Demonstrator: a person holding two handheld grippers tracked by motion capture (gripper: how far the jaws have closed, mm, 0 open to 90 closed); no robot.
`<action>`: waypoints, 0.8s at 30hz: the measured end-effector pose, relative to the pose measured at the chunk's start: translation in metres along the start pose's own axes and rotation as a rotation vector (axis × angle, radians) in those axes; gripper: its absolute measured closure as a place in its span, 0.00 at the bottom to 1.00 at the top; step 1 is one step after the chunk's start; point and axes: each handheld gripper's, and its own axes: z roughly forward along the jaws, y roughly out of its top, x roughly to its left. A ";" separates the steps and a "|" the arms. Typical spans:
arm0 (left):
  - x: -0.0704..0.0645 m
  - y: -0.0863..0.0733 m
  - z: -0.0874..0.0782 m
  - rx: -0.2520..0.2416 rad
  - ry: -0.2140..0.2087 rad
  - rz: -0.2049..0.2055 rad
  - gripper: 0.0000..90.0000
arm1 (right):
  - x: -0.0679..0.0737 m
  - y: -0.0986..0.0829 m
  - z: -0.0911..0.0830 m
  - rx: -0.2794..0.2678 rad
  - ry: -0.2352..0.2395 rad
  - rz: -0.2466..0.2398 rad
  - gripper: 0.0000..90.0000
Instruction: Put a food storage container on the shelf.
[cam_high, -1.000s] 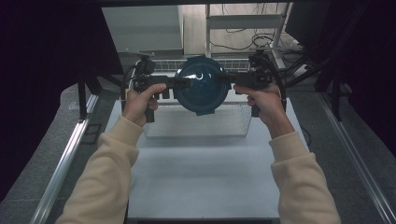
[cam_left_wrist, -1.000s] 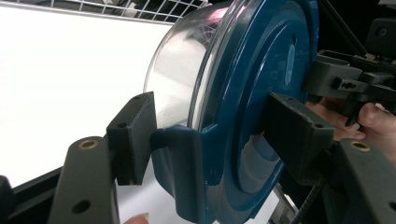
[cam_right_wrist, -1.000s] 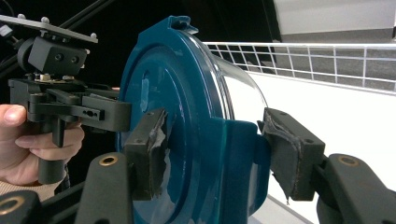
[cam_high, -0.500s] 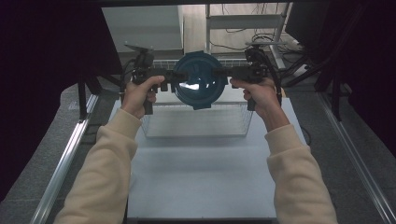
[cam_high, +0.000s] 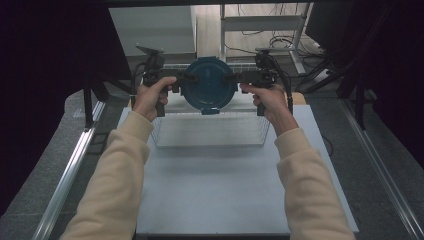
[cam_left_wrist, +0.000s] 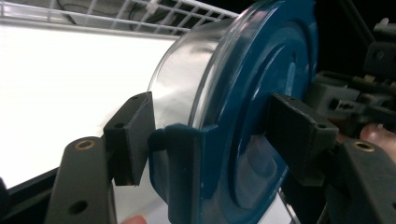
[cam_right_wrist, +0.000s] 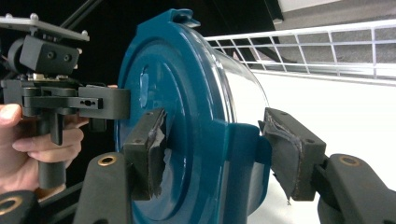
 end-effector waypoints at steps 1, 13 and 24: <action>0.001 0.001 0.000 0.001 -0.001 -0.003 0.38 | -0.001 0.000 0.001 0.000 0.000 0.002 0.45; 0.019 0.004 0.015 0.005 -0.015 -0.089 0.38 | -0.020 0.003 0.012 0.021 0.009 0.131 0.44; 0.027 0.004 0.026 -0.030 -0.016 -0.097 0.38 | -0.036 0.002 0.021 0.032 0.006 0.235 0.41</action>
